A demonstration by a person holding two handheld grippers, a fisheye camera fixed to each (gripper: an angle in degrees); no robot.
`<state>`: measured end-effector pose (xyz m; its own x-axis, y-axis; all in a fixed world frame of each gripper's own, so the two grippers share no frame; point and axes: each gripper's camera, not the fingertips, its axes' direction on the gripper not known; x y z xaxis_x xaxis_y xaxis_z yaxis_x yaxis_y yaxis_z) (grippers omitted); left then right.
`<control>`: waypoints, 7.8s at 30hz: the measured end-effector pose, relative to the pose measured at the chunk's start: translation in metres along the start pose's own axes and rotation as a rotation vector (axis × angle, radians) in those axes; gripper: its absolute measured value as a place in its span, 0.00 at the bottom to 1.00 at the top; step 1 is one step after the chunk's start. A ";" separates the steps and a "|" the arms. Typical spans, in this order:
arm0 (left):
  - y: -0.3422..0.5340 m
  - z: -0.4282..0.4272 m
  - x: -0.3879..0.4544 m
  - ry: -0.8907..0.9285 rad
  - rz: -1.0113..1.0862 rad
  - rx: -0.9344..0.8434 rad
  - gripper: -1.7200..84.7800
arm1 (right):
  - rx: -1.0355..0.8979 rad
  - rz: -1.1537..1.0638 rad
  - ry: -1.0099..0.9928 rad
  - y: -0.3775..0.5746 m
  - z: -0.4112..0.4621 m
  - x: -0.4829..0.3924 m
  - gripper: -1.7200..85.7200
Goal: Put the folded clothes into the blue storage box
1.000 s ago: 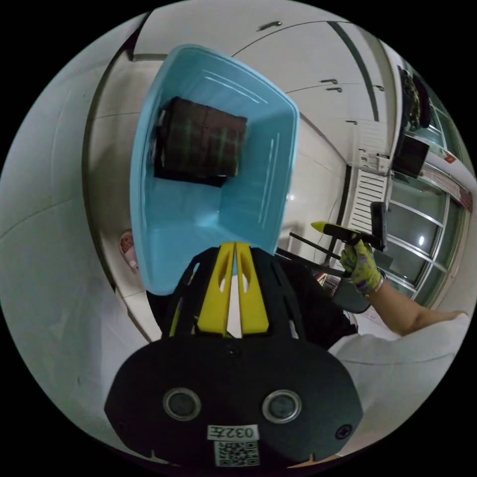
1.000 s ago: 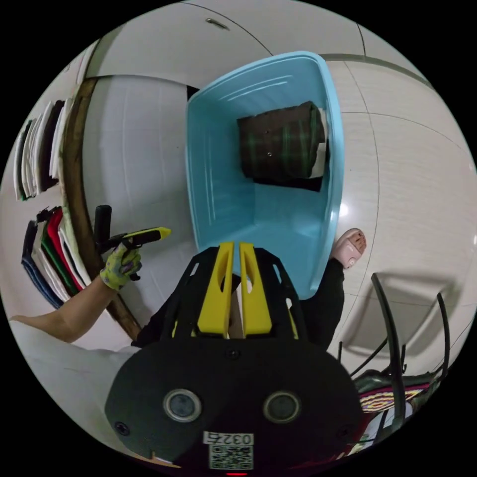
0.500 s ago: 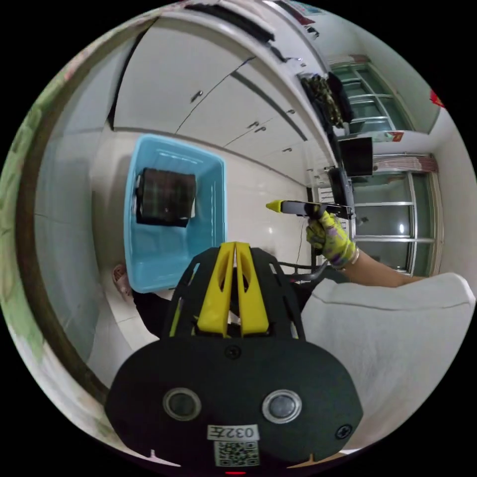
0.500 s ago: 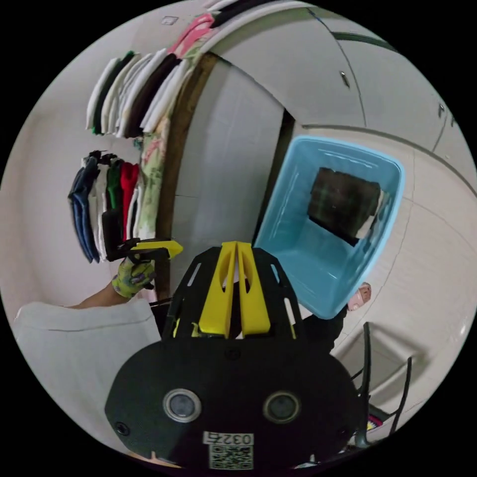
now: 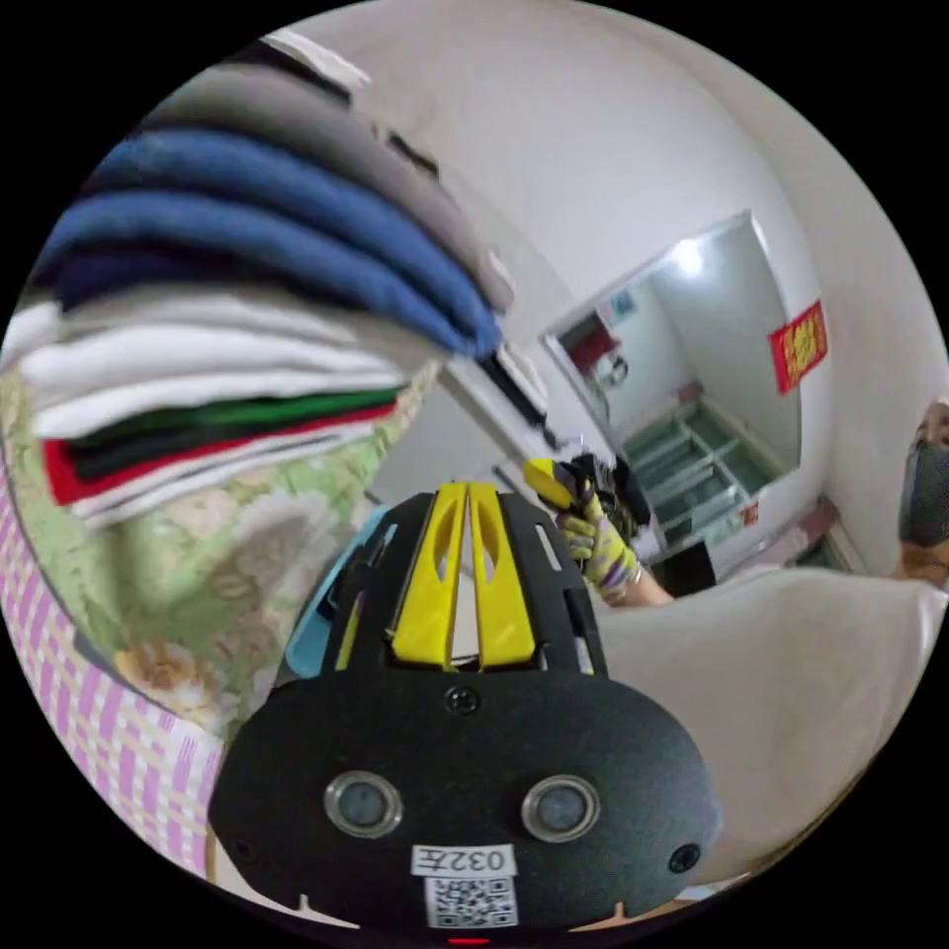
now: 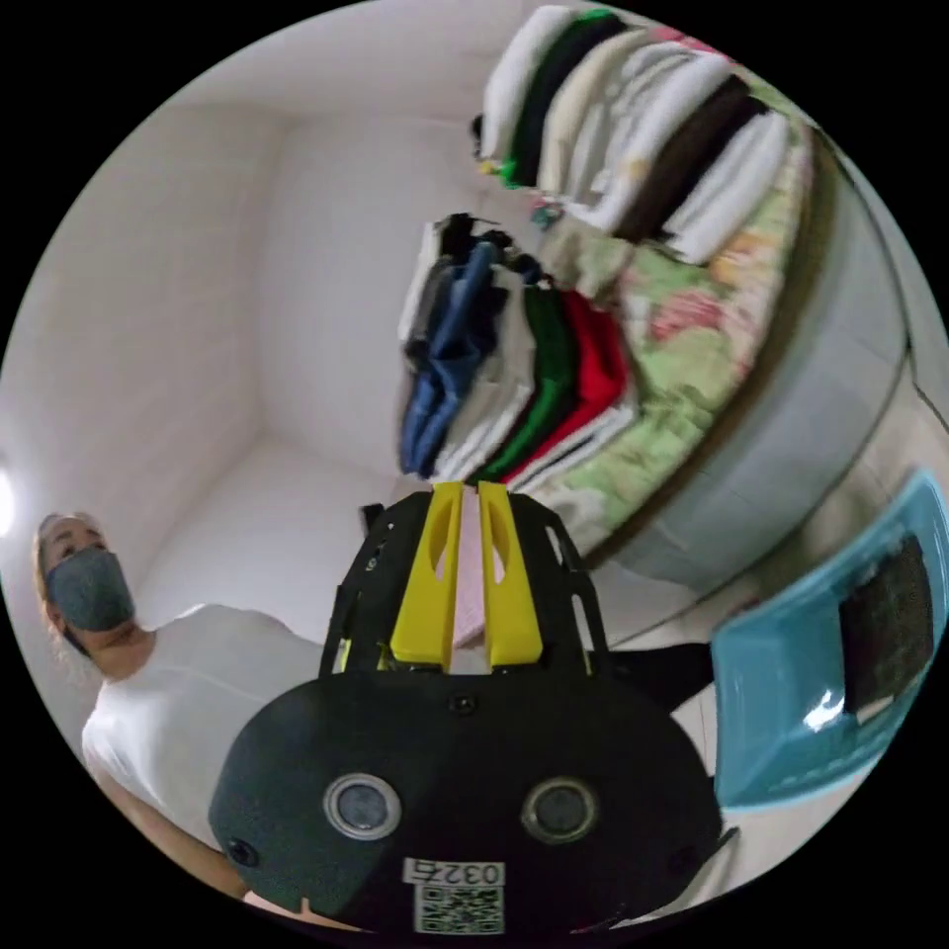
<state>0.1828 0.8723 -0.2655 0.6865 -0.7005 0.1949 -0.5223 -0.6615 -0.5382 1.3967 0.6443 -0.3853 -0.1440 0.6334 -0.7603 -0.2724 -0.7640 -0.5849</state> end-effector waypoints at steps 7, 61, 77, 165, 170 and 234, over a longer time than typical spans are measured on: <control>0.010 -0.132 -0.034 -0.004 -0.189 0.266 0.07 | -0.153 0.043 -0.041 -0.072 0.077 -0.043 0.11; 0.015 -0.263 -0.143 0.388 -0.456 0.461 0.13 | -0.166 0.200 -0.228 -0.163 0.176 -0.119 0.08; -0.091 -0.202 -0.072 0.051 -0.189 0.055 0.02 | -0.169 0.082 0.013 -0.140 0.129 -0.111 0.07; 0.026 -0.132 -0.079 0.085 -0.304 0.308 0.12 | -0.009 0.070 0.072 -0.070 0.067 -0.022 0.13; 0.037 -0.167 -0.111 0.181 -0.379 0.315 0.16 | -0.066 0.170 -0.050 -0.088 0.092 -0.009 0.16; 0.003 -0.269 -0.166 0.334 -0.579 0.451 0.11 | -0.146 0.139 -0.354 -0.186 0.215 -0.117 0.07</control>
<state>-0.0690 0.9148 -0.0784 0.5612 -0.3699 0.7404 0.1732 -0.8222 -0.5421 1.2596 0.7391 -0.1267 -0.4954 0.5066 -0.7057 -0.0930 -0.8386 -0.5367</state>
